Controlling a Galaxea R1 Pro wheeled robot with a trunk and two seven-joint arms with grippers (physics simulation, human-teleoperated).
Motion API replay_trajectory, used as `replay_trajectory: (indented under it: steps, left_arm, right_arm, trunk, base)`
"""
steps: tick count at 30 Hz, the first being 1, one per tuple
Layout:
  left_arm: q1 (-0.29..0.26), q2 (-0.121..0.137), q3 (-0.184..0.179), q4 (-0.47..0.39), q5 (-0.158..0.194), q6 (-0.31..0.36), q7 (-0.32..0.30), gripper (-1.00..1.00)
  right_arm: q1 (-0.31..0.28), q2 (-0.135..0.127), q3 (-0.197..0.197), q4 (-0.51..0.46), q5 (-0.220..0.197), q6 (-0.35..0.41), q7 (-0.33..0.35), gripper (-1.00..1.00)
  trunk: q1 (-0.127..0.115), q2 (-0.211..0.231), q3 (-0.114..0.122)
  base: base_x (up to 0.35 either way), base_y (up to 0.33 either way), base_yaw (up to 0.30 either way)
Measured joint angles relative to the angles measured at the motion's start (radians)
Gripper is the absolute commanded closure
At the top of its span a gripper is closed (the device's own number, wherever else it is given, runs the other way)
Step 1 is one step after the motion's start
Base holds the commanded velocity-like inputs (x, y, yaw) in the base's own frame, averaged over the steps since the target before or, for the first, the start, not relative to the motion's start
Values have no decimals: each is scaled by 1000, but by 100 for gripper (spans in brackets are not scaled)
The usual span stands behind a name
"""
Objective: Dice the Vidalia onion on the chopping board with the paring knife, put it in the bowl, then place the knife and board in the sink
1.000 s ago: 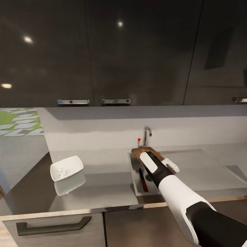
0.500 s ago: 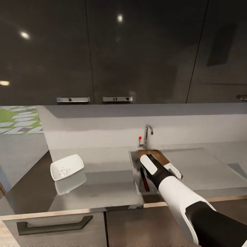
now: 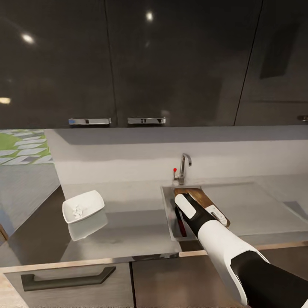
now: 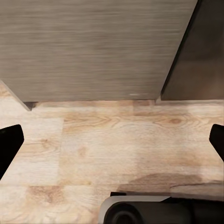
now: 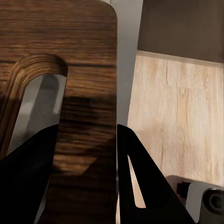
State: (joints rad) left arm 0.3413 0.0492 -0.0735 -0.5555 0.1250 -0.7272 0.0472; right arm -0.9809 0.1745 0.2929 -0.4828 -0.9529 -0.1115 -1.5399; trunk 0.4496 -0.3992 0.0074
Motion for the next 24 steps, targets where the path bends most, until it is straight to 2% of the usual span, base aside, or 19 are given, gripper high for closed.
replay_trajectory:
  steps: [9,24]
  left_arm:
    - [0,0,0,0,0,-1,0,-100]
    - [0,0,0,0,0,-2,0,-100]
  right_arm:
    - [0,0,0,1,-1,0,5,100]
    - [1,0,0,2,-1,1,8,100]
  trunk:
    - [0,0,-14]
    - [0,2,-37]
  base:
    - [153,0,0]
    - [9,0,0]
